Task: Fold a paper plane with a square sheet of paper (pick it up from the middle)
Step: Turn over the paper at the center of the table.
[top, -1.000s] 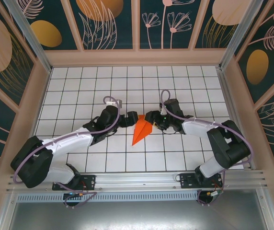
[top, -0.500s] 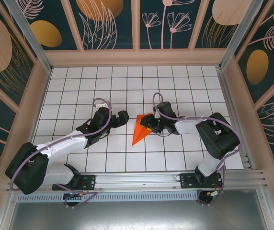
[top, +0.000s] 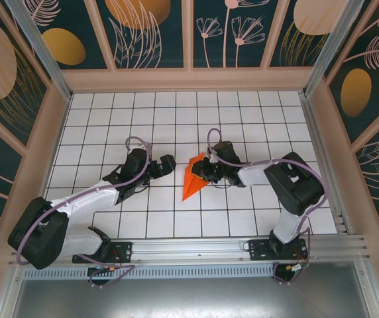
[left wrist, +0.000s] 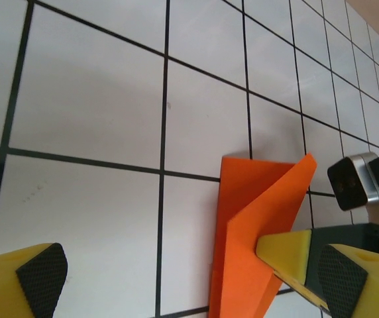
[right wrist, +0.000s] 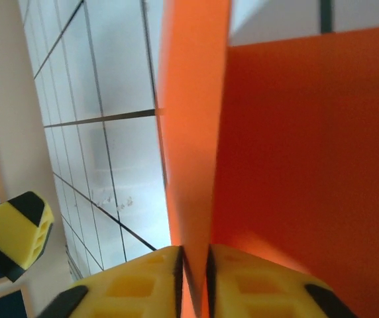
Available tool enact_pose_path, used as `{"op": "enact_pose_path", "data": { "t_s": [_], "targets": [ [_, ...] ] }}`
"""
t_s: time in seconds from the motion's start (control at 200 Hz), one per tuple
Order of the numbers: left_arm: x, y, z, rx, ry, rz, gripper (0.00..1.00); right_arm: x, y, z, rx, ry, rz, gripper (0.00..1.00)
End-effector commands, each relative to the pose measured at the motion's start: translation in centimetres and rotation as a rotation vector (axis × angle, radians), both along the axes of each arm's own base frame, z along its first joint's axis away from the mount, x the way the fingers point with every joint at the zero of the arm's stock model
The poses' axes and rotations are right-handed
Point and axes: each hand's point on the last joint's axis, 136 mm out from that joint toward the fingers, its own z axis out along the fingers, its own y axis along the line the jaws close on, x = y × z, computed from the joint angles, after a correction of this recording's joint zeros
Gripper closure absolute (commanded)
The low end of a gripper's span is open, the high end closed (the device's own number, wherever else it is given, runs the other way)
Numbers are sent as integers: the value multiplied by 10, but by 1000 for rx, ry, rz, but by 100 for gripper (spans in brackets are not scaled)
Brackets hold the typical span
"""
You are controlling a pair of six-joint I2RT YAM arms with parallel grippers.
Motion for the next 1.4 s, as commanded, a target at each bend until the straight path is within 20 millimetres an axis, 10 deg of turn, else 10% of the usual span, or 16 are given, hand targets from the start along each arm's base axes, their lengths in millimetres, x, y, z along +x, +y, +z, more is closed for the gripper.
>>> {"op": "enact_pose_path", "data": {
  "t_s": [0.0,0.315,0.525,0.931,1.396],
  "targets": [
    [-8,-12,7,-95,19,-56,1,7,4,23,68,-84,0,88],
    [-24,-45,56,-338,-41,-221,1,20,-12,132,361,-277,45,92],
    [-34,-65,89,-494,-96,-346,2,16,-8,167,454,-293,86,91],
    [-34,-81,99,-584,-100,-421,6,1,13,184,531,-264,165,90],
    [-28,-80,87,-522,-106,-409,64,-2,17,161,474,-198,188,89]
  ]
}}
